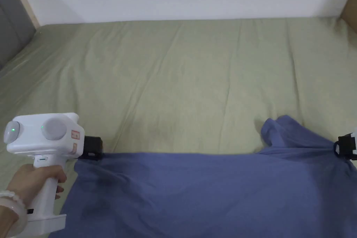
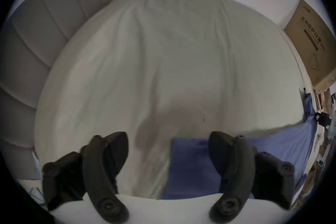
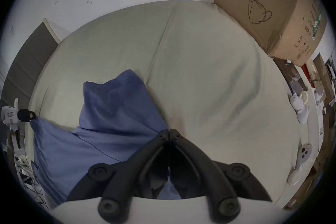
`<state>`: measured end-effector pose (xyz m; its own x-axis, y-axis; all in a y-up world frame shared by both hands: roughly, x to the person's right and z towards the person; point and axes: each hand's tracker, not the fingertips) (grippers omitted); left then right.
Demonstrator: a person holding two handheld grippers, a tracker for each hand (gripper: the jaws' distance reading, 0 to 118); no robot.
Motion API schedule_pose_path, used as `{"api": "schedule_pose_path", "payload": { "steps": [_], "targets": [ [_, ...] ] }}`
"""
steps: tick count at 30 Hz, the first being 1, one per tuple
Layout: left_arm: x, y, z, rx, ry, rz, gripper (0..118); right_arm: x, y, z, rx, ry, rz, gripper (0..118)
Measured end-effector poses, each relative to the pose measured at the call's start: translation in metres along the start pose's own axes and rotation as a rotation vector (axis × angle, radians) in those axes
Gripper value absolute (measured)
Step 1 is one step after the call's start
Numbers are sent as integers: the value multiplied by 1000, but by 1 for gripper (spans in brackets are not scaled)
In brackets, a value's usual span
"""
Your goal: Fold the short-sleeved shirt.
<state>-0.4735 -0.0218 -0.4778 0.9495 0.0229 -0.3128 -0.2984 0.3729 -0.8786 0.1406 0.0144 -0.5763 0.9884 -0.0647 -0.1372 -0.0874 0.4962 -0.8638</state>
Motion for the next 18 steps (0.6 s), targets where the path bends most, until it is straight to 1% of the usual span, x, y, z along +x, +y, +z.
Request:
{"api": "schedule_pose_path", "payload": {
  "steps": [1, 2, 3, 4, 5, 6, 7, 8, 9, 10, 11, 12, 15, 18],
  "targets": [
    [5, -4, -11, -45, -12, -34, 60, 0, 0, -1, -1, -1, 2, 0],
    [15, -11, -10, -13, 89, -95, 58, -1, 1, -1, -3, -3, 8, 0],
    [19, -13, -5, 30, 79, -121, 43, -2, 1, 0, -3, -5, 10, 0],
    [21, -10, 3, 14, 69, -87, 17, -2, 1, 2, -1, -6, 11, 0],
    [21, -8, 9, 32, 68, -83, 0, -1, 1, 4, 4, -4, 8, 0],
    [21, -6, 11, 42, 74, -85, 0, 0, 2, 8, 7, 3, 3, 0],
    [22, -6, 17, 34, 65, -81, 0, 1, 3, 14, 10, 41, -15, 0],
    [23, -8, 20, 32, 68, -94, 0, 1, 2, 22, 22, 54, -25, 0],
    [23, -11, 26, 41, 71, -109, 0, -2, 0, 30, 38, 37, -10, 0],
    [23, -14, 35, 66, 68, -105, 0, -5, -1, 39, 54, 15, 35, 0],
    [23, -16, 45, 84, 51, -88, 0, -8, -1, 48, 58, 16, 47, 0],
    [22, -18, 54, 98, 9, -72, 0, -9, -2, 55, 63, 18, 46, 0],
    [21, -27, 91, 161, 21, -86, 0, -7, -9, 84, 97, 28, 39, 0],
    [13, -42, 132, 220, -2, -80, 0, -4, -20, 117, 128, 27, 28, 0]
  ]
}}
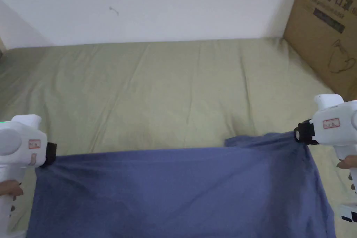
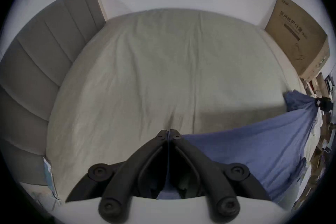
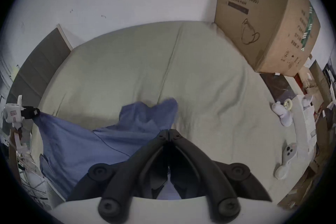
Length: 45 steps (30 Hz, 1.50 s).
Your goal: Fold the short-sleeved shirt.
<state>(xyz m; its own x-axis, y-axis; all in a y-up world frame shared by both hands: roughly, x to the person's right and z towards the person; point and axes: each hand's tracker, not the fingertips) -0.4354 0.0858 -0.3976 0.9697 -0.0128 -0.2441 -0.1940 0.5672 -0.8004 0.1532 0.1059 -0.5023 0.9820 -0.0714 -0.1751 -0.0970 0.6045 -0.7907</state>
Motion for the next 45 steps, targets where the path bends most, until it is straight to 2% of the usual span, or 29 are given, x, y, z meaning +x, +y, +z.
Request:
{"api": "schedule_pose_path", "payload": {
  "steps": [6, 9, 12, 17, 20, 21, 23, 24, 25, 26, 27, 28, 30, 33, 34, 35, 36, 37, 38, 40, 41, 43, 44, 45],
  "targets": [
    [-15, -40, 80, 90, -45, -12, 0, 10, -42, 75, 49, 6, -21, 0],
    [-22, -78, 100, 95, -54, -19, 0, 10, -83, 103, 38, -6, 8, 0],
    [-26, -128, 103, 40, -47, -39, 0, 9, -136, 117, -23, -12, 20, 0],
    [-33, -207, 82, -117, -8, -62, 0, 11, -223, 118, -160, 0, -36, 0],
    [-36, -231, 69, -148, -14, -15, 1, 14, -256, 105, -220, -6, -82, 0],
    [-36, -235, 67, -140, -18, 2, 6, 14, -263, 102, -223, -8, -87, 0],
    [-35, -239, 66, -136, -12, 6, 26, 12, -270, 98, -216, -14, -92, 2],
    [-36, -238, 67, -129, 7, 7, 32, 11, -272, 98, -208, -15, -95, 4],
    [-35, -235, 71, -129, 33, 5, 32, 8, -270, 100, -204, -20, -96, 4],
    [-38, -233, 73, -126, 48, 8, 51, 6, -269, 102, -198, -37, -90, 19],
    [-43, -231, 78, -115, 45, 23, 73, 5, -265, 105, -189, -67, -67, 47],
    [-50, -228, 85, -98, 37, 50, 82, 2, -262, 110, -180, -86, -45, 61],
    [-57, -223, 98, -53, 4, 123, 88, -2, -253, 122, -153, -80, -38, 65],
    [-67, -219, 114, -11, -63, 211, 86, -18, -236, 139, -64, -50, -36, 64],
    [-69, -219, 118, 4, -97, 233, 77, -25, -231, 143, -31, -30, -42, 61],
    [-71, -220, 120, 15, -110, 242, 53, -31, -227, 146, 1, -9, -46, 49],
    [-71, -222, 120, 9, -127, 235, 9, -42, -224, 147, 49, -5, -58, 10],
    [-70, -225, 118, 7, -116, 239, 0, -54, -223, 144, 98, -33, -89, 0],
    [-69, -229, 118, 2, -111, 246, 0, -63, -223, 141, 134, -66, -113, 0],
    [-69, -239, 114, -24, -110, 240, 0, -88, -225, 125, 149, -105, -94, 0],
    [-71, -244, 112, -25, -108, 260, 0, -96, -225, 119, 130, -80, -117, 0],
    [-82, -253, 111, -37, -140, 340, 0, -115, -227, 105, 101, 55, -179, 0],
    [-87, -255, 112, -7, -166, 393, 1, -126, -227, 102, 87, 70, -164, 0],
    [-93, -257, 111, -2, -199, 438, 13, -140, -228, 98, 78, 67, -112, 0]
  ]
}}
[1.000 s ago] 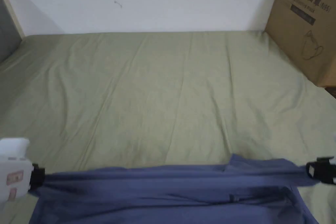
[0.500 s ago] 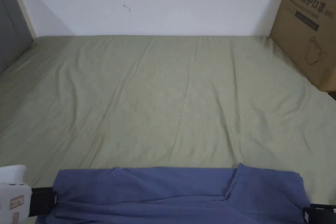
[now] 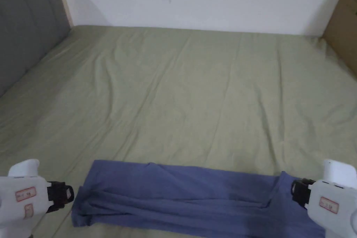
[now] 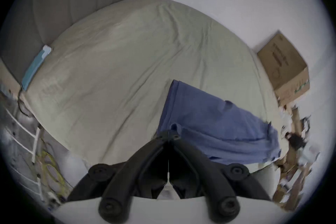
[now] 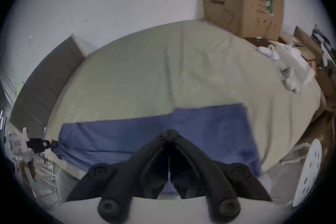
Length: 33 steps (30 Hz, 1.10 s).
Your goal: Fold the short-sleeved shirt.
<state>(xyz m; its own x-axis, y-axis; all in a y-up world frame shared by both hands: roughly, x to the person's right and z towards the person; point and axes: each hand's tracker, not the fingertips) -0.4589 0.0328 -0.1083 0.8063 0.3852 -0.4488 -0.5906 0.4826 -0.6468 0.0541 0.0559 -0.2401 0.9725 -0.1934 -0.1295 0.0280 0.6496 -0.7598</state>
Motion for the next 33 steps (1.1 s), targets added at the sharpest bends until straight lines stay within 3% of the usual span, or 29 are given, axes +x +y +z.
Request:
{"api": "schedule_pose_path", "payload": {
  "steps": [2, 3, 5, 6, 7, 11, 14, 15, 16, 17, 20, 22, 26, 33],
  "targets": [
    [-9, 2, 3, -10, -58, 53, 47, -17, -4, -11, -5, -18, 88, 0],
    [-11, 2, 1, -12, -54, 65, 71, -24, -5, -15, -17, 3, 104, 0],
    [-14, 3, -6, -23, -66, 70, 104, -34, -5, -22, -41, 57, 75, 0],
    [-16, 2, -13, -43, -87, 92, 112, -38, -6, -25, -46, 81, 67, 0],
    [-18, -1, -21, -57, -112, 135, 112, -43, -6, -27, -42, 81, 66, 0],
    [-29, -12, -52, -118, -308, 357, 111, -59, -9, -31, -54, 92, 108, 0],
    [-39, -25, -77, -133, -447, 519, 95, -64, -12, -34, -68, 101, 132, 0],
    [-46, -28, -83, -112, -425, 570, 73, -62, -13, -36, -74, 97, 136, 0],
    [-55, -28, -89, -115, -395, 586, 34, -60, -14, -37, -82, 91, 128, 0],
    [-57, -30, -97, -135, -316, 583, 7, -56, -14, -38, -87, 89, 115, 0],
    [-53, -33, -90, -132, -387, 616, 7, -47, -13, -35, -97, 102, 73, 0],
    [-39, -23, -85, -136, -321, 491, 7, -41, -12, -31, -88, 89, 64, 0],
    [-9, -5, -64, -103, -260, 399, 7, -24, -10, -27, -86, 80, 29, 0],
    [126, 26, -12, 24, -197, -158, 7, 12, -13, -19, -75, 60, -64, 0]
  ]
}}
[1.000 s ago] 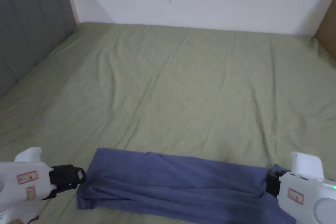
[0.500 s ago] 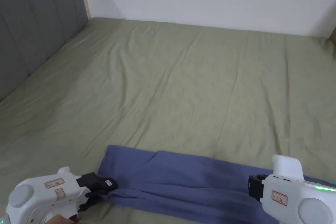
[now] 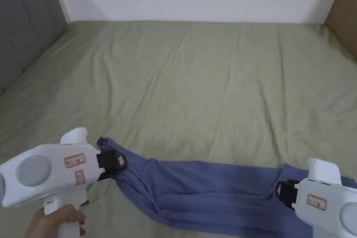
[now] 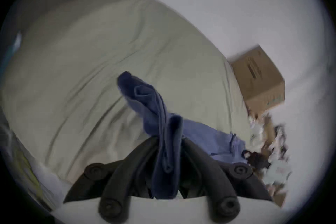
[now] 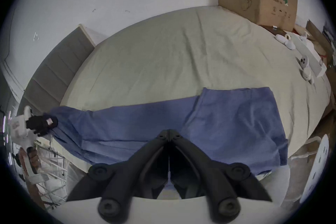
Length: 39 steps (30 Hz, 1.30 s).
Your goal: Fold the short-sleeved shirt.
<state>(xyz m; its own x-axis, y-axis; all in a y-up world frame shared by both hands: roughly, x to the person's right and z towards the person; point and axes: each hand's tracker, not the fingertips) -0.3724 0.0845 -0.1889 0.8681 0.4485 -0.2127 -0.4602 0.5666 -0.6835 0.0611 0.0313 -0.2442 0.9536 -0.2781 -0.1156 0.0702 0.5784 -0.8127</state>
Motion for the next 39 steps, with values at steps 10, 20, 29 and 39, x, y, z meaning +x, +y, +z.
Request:
{"api": "schedule_pose_path", "payload": {
  "steps": [10, 20, 29, 39],
  "targets": [
    [206, -85, -79, -83, -62, -752, 7, 59, -7, 26, 45, -55, -121, 0],
    [198, -122, -118, -266, -252, -617, 93, 101, -15, 43, 58, -120, -177, 0],
    [134, -61, -95, -147, -191, -249, 1, 78, -16, 35, 49, -82, -133, 0],
    [157, -97, -150, -345, -234, -274, 0, 73, -19, 26, 26, -35, -77, 0]
  ]
}}
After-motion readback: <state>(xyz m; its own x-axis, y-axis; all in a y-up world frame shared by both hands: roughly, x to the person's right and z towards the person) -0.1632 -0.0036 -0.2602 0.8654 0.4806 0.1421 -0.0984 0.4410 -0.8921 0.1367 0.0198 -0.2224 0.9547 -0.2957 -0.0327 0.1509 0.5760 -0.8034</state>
